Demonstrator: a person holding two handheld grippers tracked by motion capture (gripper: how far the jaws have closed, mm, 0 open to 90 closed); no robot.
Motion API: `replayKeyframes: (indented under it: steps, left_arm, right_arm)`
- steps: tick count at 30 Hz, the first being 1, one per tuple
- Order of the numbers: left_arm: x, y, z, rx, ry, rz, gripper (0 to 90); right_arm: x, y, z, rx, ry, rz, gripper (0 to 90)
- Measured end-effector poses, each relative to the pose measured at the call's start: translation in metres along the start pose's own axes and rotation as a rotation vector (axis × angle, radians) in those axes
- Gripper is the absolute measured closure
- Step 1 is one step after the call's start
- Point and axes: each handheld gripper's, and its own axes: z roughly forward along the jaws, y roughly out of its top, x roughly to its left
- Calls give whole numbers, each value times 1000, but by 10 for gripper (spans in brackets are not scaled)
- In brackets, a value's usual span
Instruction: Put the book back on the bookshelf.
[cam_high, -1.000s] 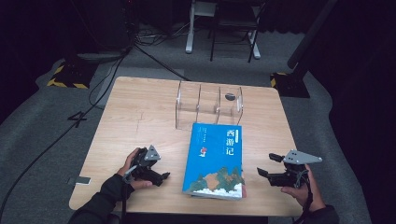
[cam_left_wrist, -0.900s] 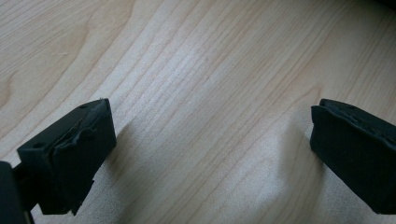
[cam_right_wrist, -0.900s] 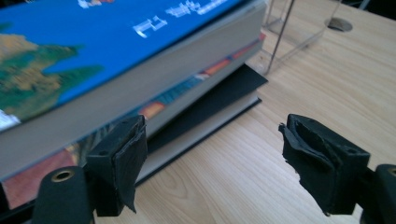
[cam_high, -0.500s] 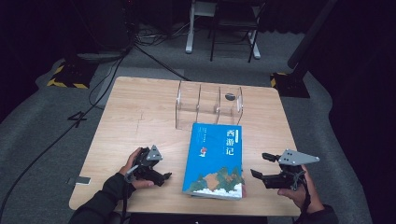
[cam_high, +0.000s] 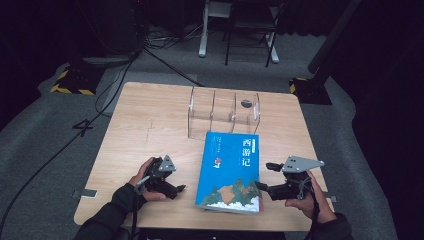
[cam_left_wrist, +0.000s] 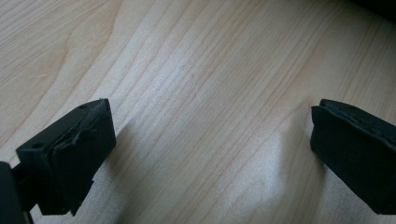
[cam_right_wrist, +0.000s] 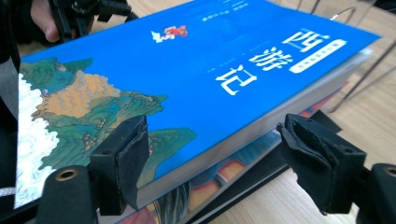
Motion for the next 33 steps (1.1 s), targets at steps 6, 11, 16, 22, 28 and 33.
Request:
replayKeyframes:
  steps: [6, 11, 16, 22, 28, 33]
  left_arm:
    - [0, 1, 1, 0, 2, -7, 5]
    - [2, 5, 4, -2, 0, -9, 10]
    - [3, 9, 7, -1, -1, 2, 11]
    - [2, 14, 12, -2, -13, 13, 10]
    - [-1, 17, 14, -5, -26, 29, 25]
    - [-1, 24, 18, -44, -50, 66, 186]
  right_arm:
    - [-4, -1, 13, 51, 50, 17, 219]
    - [-16, -7, 20, 72, 113, 93, 152]
    - [-27, -8, 31, 94, 195, 137, 80]
    - [-32, -1, 45, 135, 254, 143, 14]
    - [-27, 1, 42, 125, 221, 100, 25]
    - [-26, 3, 41, 134, 214, 86, 29]
